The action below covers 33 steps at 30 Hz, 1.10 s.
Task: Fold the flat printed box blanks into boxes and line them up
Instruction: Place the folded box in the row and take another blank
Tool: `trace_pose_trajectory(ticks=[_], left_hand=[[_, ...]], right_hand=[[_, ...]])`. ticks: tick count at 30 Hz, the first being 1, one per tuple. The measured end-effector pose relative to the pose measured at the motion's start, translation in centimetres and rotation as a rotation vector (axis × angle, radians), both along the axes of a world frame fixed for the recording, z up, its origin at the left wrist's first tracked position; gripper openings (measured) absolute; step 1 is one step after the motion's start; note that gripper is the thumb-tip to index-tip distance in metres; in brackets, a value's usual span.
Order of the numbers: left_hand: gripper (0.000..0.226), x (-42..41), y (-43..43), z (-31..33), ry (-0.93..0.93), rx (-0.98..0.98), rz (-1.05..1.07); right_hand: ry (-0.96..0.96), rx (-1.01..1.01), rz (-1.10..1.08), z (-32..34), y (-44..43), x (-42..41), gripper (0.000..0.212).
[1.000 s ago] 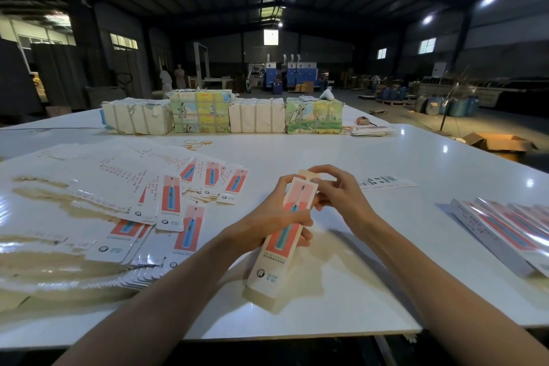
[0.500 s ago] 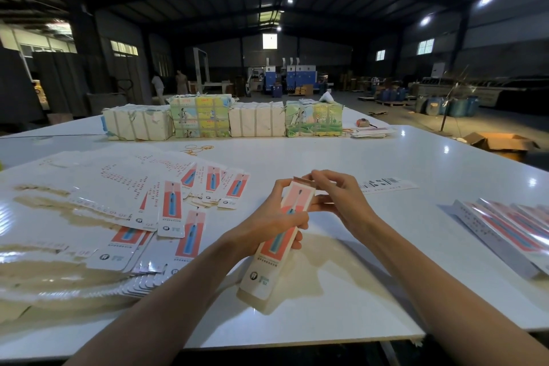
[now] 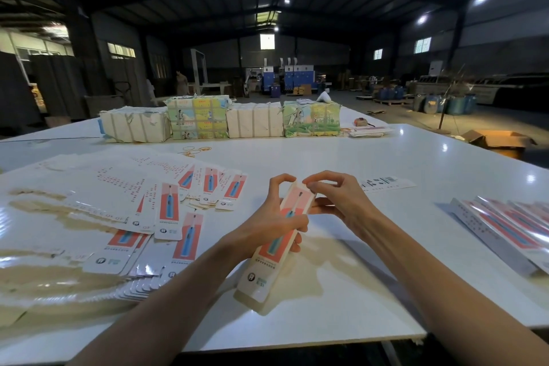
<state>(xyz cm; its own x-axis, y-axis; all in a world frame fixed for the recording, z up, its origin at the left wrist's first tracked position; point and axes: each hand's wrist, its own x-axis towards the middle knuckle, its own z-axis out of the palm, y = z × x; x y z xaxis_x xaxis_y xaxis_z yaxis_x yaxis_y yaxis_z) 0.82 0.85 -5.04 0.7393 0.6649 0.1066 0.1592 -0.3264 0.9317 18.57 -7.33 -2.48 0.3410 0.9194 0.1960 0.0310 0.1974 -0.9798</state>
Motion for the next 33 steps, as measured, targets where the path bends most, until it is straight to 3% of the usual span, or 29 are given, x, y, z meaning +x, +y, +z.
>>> trace_pose_trajectory(ticks=[8,14,23,33], left_hand=[[0.078,0.0,-0.7,-0.2,-0.032,-0.044,-0.043],[0.075,0.1,-1.1,0.0,-0.039,0.026,-0.025],[0.073,-0.3,-0.4,-0.1,-0.103,-0.013,0.025],[0.077,-0.1,-0.3,-0.4,-0.124,-0.072,0.006]], right_hand=[[-0.027,-0.053,-0.011,-0.1,0.2,0.3,0.015],[-0.011,-0.07,-0.063,0.0,0.2,0.0,0.014],[-0.036,0.015,0.059,-0.4,0.0,-1.0,0.017],[-0.044,0.048,0.033,-0.9,0.2,-1.1,0.017]])
